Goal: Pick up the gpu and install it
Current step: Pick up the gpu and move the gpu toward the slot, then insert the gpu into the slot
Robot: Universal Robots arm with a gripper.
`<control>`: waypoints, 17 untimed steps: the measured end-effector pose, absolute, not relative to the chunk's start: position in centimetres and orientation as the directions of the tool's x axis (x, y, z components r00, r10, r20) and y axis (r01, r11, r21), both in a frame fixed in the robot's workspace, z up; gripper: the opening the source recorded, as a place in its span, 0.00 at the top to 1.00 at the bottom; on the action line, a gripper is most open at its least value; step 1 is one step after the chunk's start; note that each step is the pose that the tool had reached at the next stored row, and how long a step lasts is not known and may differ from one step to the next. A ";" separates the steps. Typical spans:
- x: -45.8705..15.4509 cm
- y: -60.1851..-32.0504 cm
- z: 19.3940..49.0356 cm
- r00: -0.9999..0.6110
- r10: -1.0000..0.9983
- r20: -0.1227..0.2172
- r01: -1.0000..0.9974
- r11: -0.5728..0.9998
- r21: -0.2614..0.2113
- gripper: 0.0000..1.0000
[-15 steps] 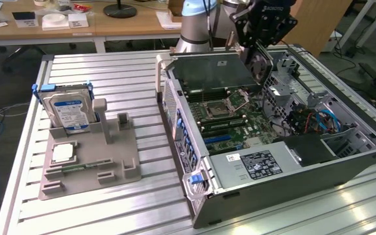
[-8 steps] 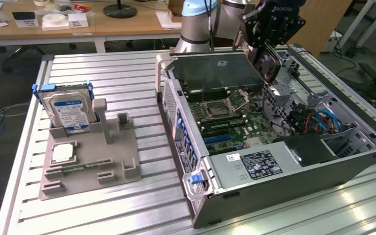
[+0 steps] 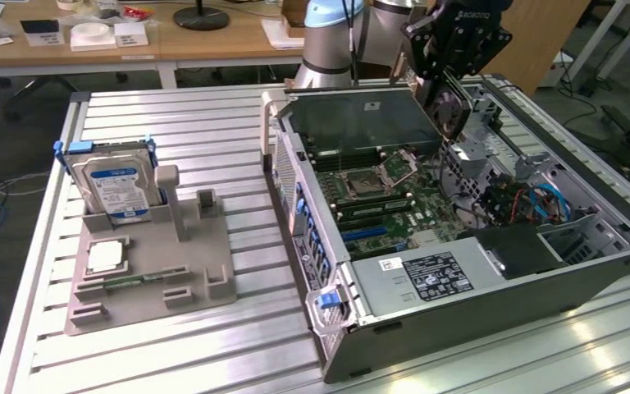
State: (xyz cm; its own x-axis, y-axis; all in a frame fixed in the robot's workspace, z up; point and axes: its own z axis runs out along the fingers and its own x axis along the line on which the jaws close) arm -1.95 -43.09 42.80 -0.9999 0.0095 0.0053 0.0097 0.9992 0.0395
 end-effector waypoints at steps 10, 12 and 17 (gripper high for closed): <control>-2.0 -43.1 42.8 -0.999 -0.036 0.005 -0.036 0.999 0.040 0.72; -2.0 -43.1 42.8 -0.998 -0.068 0.005 -0.067 0.997 0.040 0.72; -2.0 -43.1 42.8 -0.991 -0.137 0.005 -0.137 0.990 0.041 0.72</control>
State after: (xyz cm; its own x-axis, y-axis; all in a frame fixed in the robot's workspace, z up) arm -1.95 -43.09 42.79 -0.9906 -0.1370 0.0051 -0.1367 0.9898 0.0410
